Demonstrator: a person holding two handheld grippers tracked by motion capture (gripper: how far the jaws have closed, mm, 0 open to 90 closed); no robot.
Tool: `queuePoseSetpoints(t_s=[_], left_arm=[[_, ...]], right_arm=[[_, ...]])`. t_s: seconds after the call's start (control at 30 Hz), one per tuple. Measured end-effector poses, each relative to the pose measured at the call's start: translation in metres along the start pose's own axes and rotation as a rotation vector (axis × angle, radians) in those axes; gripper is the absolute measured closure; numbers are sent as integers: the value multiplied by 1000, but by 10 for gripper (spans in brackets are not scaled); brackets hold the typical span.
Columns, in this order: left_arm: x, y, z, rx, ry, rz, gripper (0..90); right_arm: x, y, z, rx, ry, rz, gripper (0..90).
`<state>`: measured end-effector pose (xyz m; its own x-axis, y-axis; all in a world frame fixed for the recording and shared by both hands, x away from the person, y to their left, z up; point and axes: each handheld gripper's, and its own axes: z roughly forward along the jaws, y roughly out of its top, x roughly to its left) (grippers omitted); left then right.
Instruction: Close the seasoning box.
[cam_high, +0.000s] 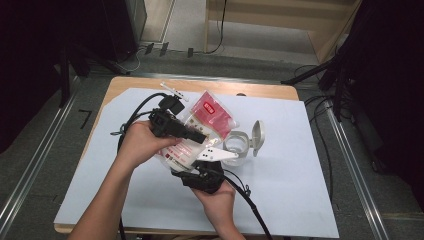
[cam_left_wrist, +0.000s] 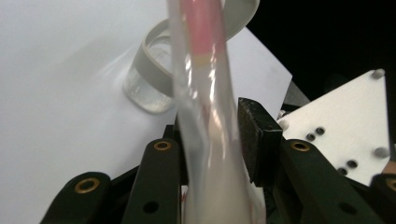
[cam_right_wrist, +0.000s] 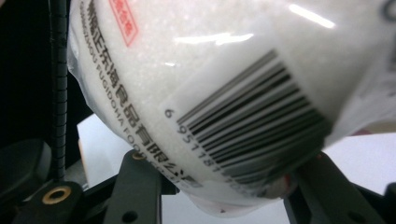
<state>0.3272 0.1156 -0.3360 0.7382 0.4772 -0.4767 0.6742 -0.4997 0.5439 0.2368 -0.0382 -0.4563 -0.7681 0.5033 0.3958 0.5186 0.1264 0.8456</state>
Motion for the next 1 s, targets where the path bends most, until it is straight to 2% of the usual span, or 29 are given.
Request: queuePoseSetpoints(t_s=[0.2,0.4,0.6,0.7,0.8,0.83,0.9,1.0], left_arm=[[0,-2,-8,5,-39,2,726],[0,-2,-15,22,-23,7,700],[4,-5,-24,-3,-38,-10,726],[6,-4,-23,-22,-38,-36,801],[3,-2,-18,-16,-31,-7,826],[0,-1,-15,-23,-28,-4,829],[-6,1,-12,-19,-12,19,834],[-11,3,-8,-20,9,10,834]], right_arm=[[2,0,-1,-4,-3,-30,600],[2,1,-1,3,-10,-48,599],[1,2,-3,2,-3,-38,595],[1,1,-3,7,-7,-50,589],[3,2,-4,18,-1,-47,586],[5,3,-4,28,-17,-75,584],[9,3,-3,44,-38,-101,570],[12,4,-1,52,-68,-126,525]])
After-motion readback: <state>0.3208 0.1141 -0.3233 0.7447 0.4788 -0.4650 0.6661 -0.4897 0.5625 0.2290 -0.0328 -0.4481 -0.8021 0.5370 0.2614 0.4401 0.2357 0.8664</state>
